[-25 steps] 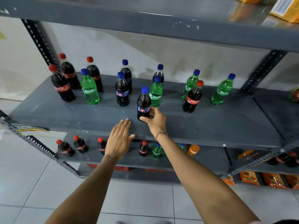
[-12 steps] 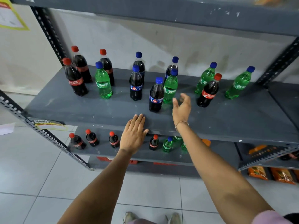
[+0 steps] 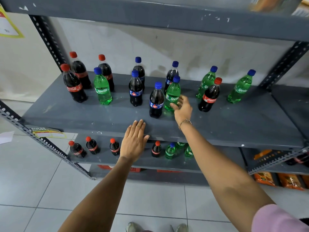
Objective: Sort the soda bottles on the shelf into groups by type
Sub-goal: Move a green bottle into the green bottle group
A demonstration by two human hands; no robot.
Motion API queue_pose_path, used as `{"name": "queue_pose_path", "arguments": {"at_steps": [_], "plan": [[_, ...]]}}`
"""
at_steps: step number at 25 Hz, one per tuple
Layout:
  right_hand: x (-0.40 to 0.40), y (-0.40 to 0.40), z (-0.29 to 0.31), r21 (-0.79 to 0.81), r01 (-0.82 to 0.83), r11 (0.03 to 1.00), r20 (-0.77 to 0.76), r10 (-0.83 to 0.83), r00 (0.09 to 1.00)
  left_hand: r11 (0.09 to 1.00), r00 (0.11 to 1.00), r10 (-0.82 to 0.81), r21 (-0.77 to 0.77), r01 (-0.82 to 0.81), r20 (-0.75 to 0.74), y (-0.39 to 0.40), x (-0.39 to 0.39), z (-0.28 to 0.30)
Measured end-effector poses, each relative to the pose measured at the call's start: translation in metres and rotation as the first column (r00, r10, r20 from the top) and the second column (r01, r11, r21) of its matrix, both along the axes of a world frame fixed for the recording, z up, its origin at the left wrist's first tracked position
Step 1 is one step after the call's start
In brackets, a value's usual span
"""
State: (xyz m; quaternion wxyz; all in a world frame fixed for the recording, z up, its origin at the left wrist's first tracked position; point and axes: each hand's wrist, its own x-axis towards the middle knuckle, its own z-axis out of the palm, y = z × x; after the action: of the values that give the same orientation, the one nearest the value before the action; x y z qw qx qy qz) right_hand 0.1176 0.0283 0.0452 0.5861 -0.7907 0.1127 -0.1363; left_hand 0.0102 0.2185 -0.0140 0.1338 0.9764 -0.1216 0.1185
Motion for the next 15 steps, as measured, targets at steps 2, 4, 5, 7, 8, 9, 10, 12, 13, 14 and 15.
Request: {"name": "queue_pose_path", "arguments": {"at_steps": [2,4,5,7,8,9,10,12,13,14,15], "plan": [[-0.01,-0.009,-0.002,0.016,-0.021,1.0,0.013,0.02,1.0,0.999,0.999,0.032,0.002,-0.032,-0.006,-0.005,-0.001,0.0],[-0.024,-0.022,-0.003,0.013,-0.03,0.999,0.021,0.03,0.999,0.999,0.999,0.053,-0.01,-0.053,-0.013,-0.016,-0.006,0.0],[-0.031,-0.03,-0.003,0.015,-0.029,0.999,0.02,0.029,0.999,0.999,0.999,0.049,-0.013,-0.05,-0.018,-0.024,-0.009,0.0],[-0.044,-0.049,-0.004,0.01,-0.019,1.0,0.032,0.019,0.999,0.999,0.999,0.029,-0.021,-0.029,-0.028,-0.044,-0.016,0.001],[-0.05,-0.062,-0.005,-0.008,-0.008,1.0,0.042,0.008,0.999,1.0,0.999,0.007,-0.023,-0.008,-0.033,-0.058,-0.018,0.002],[-0.056,-0.074,-0.006,-0.024,-0.001,1.0,0.05,0.002,0.999,1.0,0.999,-0.024,-0.019,0.023,-0.035,-0.072,-0.02,0.002],[-0.062,-0.088,-0.008,-0.031,0.003,1.0,0.054,-0.002,0.999,0.998,0.998,-0.058,-0.009,0.057,-0.034,-0.088,-0.022,0.003],[-0.073,-0.111,-0.011,-0.025,0.023,0.999,0.056,-0.022,0.998,0.996,0.996,-0.088,0.007,0.088,-0.034,-0.114,-0.023,0.003],[-0.078,-0.124,-0.013,-0.033,0.048,0.998,0.062,-0.046,0.997,0.997,0.997,-0.076,0.007,0.076,-0.035,-0.127,-0.022,0.004],[-0.083,-0.139,-0.014,-0.051,0.074,0.996,0.077,-0.07,0.995,0.998,0.998,-0.06,0.008,0.06,-0.037,-0.139,-0.021,0.004],[-0.086,-0.15,-0.016,-0.06,0.096,0.994,0.092,-0.09,0.992,0.999,0.998,-0.047,0.012,0.047,-0.036,-0.145,-0.02,0.003]]}}
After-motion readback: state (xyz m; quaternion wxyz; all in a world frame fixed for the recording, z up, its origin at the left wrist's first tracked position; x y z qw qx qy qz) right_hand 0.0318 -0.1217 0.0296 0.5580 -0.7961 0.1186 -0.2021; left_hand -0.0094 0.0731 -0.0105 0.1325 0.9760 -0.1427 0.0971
